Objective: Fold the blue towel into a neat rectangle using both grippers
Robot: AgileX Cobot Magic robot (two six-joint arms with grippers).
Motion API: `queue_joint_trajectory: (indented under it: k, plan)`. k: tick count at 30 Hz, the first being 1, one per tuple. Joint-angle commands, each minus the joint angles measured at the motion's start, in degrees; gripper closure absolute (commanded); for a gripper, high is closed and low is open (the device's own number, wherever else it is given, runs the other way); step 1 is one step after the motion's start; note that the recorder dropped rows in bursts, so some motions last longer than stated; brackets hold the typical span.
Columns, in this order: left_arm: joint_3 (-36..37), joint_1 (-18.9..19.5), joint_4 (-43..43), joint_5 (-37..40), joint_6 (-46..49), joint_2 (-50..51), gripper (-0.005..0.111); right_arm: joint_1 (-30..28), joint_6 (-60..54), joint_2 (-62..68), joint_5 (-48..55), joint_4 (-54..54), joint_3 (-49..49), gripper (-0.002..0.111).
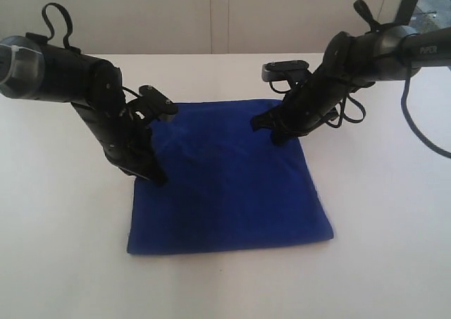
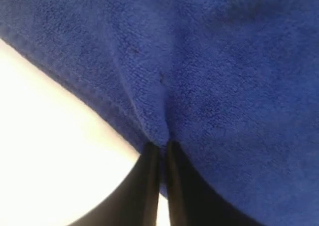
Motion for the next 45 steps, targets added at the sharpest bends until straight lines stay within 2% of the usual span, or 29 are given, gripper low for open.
queue_joint_trajectory:
  k: [1, 10, 15, 22, 26, 29, 32, 41, 45]
  plan:
    - [0.0, -0.2, 1.5, 4.2, -0.3, -0.5, 0.090, -0.2, -0.4, 0.1, 0.0, -0.1, -0.4, 0.108]
    - [0.0, -0.2, 4.7, 4.1, -0.3, -0.5, 0.056, -0.2, -0.4, 0.1, 0.1, -0.1, -0.4, 0.108]
    - [-0.2, -0.2, 6.6, 4.1, -0.3, -1.4, 0.043, -0.2, -0.4, -0.7, 0.1, -0.1, -0.4, 0.108]
    - [-4.6, -0.2, 7.9, 4.3, -0.3, -6.6, 0.040, -0.2, -0.6, -5.8, 0.1, -0.1, -0.4, 0.108]
    - [-6.8, -0.2, 7.9, 0.6, -2.1, -7.6, 0.040, -0.2, -0.8, -8.1, 0.2, -0.1, -0.4, 0.108]
    - [-6.8, -0.2, 7.9, -4.7, -4.5, -5.8, 0.044, -0.2, -0.9, -8.5, 1.4, -0.1, -0.4, 0.108]
    - [-6.7, -0.2, 7.9, -7.4, -5.4, -2.2, 0.054, -0.2, -1.1, -8.5, 3.2, -0.3, -0.3, 0.108]
    - [-6.7, -0.2, 7.9, -12.8, -5.3, 5.2, 0.087, -0.2, -2.2, -8.5, 6.4, -1.2, -0.3, 0.108]
    - [-6.7, -0.1, 8.8, -13.2, -5.1, 6.4, 0.096, -0.2, -2.3, -8.5, 6.8, -2.7, -0.3, 0.108]
